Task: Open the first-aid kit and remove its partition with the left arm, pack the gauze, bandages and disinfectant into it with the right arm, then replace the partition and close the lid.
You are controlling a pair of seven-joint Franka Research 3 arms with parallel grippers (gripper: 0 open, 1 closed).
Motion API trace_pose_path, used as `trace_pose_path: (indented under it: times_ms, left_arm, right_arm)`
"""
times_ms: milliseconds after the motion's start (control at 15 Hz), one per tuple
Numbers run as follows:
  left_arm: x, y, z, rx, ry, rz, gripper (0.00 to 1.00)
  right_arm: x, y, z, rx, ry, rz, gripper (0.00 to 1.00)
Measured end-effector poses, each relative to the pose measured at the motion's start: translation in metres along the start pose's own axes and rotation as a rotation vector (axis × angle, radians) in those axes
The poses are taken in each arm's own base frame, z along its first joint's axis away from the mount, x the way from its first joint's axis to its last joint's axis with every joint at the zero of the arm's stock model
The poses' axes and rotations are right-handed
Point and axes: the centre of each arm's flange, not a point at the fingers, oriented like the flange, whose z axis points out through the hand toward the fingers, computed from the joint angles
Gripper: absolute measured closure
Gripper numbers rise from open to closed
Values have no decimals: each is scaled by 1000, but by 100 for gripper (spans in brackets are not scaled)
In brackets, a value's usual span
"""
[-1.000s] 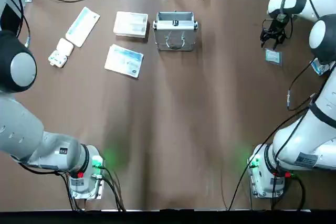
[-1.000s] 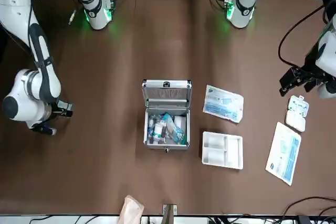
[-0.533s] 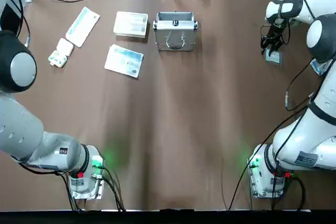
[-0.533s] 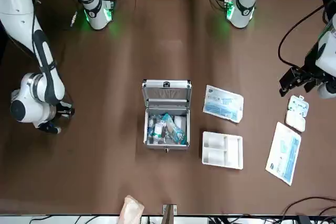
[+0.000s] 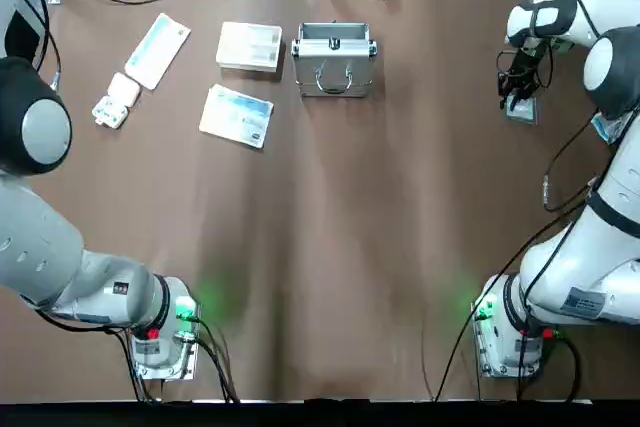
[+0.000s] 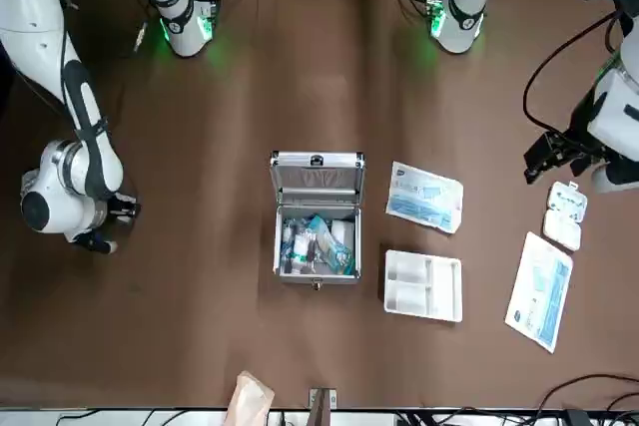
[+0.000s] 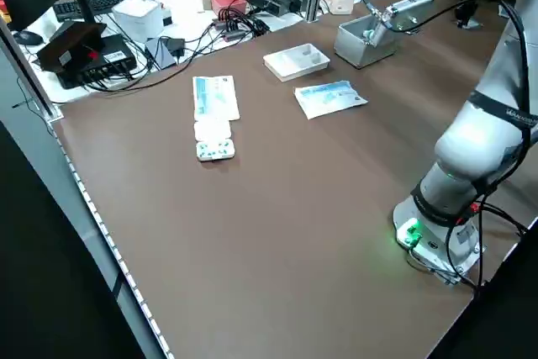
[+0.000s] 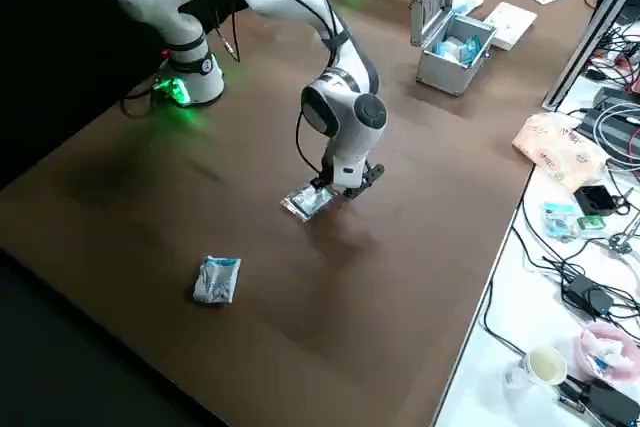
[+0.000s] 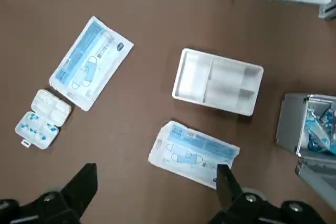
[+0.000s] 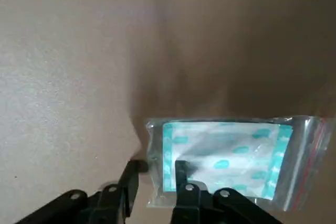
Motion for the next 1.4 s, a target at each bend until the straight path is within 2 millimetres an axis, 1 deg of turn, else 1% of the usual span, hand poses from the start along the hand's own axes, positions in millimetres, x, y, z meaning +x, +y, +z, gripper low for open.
trace_pose_path:
  times_ms: [67, 133, 267, 333, 400, 533, 600, 867, 1000, 1133, 1200, 1267, 1400]
  left_arm:
    - [-1, 1, 1, 2, -7, 2, 0]
    - [-2, 1, 4, 4, -17, 3, 0]
    - [-8, 4, 11, 16, -66, 10, 0]
    - [-15, 11, 16, 23, -105, 25, 0]
    - [-15, 13, 16, 23, -107, 28, 0]
    - [-14, 10, 16, 22, -104, 24, 0]
    - [-14, 7, 16, 22, -104, 20, 0]
    - [-9, -10, 14, 23, -100, -4, 0]
    - [-9, -14, 12, 23, -94, -8, 0]
    - [-8, -13, 12, 22, -91, -8, 0]
    - [-8, -13, 12, 20, -86, -8, 0]
    - [-7, -12, 11, 13, -82, -8, 0]
    - [-7, -12, 11, 0, -80, -10, 0]
  right_arm:
    - [0, 0, 1, 0, -1, 0, 65]
    - [0, 0, 1, 0, -1, 0, 73]
    - [0, 0, 1, 1, -1, 0, 77]
    - [0, 0, 1, 1, -1, 0, 89]
    - [0, 0, 1, 1, -1, 0, 89]
    - [0, 0, 1, 1, -1, 0, 92]
    - [0, 0, 1, 1, -1, 0, 98]
    - [0, -1, 0, 1, -1, -1, 99]
    - [2, -4, -3, 2, 7, -5, 99]
    - [6, -14, -11, 5, 26, -20, 99]
    - [8, -23, -19, 7, 43, -28, 99]
    - [10, -36, -29, 8, 62, -30, 99]
    - [8, -67, -55, 12, 82, -7, 99]
